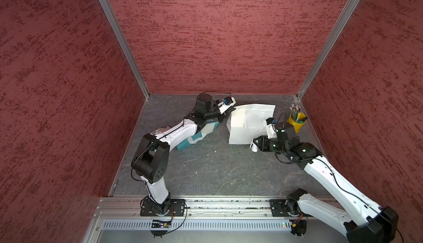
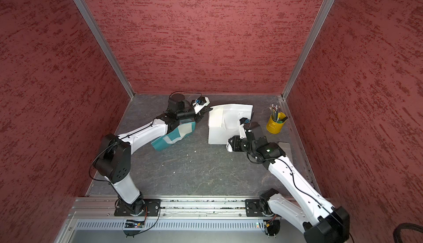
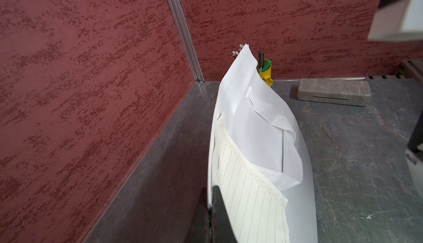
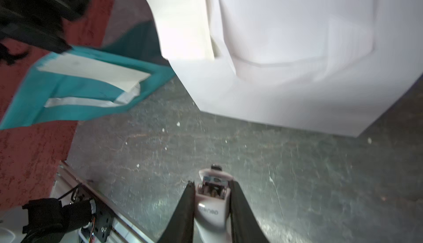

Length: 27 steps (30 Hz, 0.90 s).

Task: Staple the receipts to the bags
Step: Place the stapler at the center of the board.

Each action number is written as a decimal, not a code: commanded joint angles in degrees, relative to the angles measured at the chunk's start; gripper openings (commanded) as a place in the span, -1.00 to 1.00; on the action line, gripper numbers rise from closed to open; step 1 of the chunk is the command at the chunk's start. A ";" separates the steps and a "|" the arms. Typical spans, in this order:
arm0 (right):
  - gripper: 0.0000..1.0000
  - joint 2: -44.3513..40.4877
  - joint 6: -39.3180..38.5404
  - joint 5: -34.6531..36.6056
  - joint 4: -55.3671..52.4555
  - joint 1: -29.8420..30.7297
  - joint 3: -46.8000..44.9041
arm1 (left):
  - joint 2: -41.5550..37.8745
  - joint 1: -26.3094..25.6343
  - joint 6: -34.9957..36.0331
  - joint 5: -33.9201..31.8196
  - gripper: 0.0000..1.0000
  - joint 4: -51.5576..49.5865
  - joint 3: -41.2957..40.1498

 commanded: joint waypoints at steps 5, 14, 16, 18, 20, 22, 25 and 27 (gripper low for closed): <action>-1.00 8.31 0.63 -6.54 -1.97 -0.23 -3.31 | 0.02 -0.21 -1.09 -2.30 -1.00 4.28 0.08; -1.00 21.83 -1.39 -7.08 1.58 -0.72 -4.81 | 0.74 -0.21 -1.46 -3.15 -0.98 3.79 0.84; -1.00 24.59 -1.86 -7.09 2.67 -1.23 -4.25 | 0.83 -0.21 -1.33 -3.62 -0.96 3.75 1.08; -1.00 27.74 -2.51 -6.83 3.20 -1.78 -3.20 | 0.83 -0.20 -1.39 -3.81 -0.95 3.41 1.39; -1.00 29.53 -2.89 -6.24 4.18 -2.31 -2.54 | 0.78 -0.21 -1.31 -3.90 -0.94 3.06 1.57; -1.00 31.04 -3.15 -5.91 5.44 -2.99 -2.10 | 0.83 -0.16 -1.22 -4.00 -0.94 3.00 1.63; -1.00 33.01 -3.75 -5.66 6.39 -3.86 -1.43 | 1.00 -0.16 -1.15 -4.33 -0.94 2.67 1.79; -0.98 34.03 -3.94 -5.48 7.05 -4.22 -1.12 | 1.17 -0.15 -1.16 -4.43 -0.93 2.59 1.90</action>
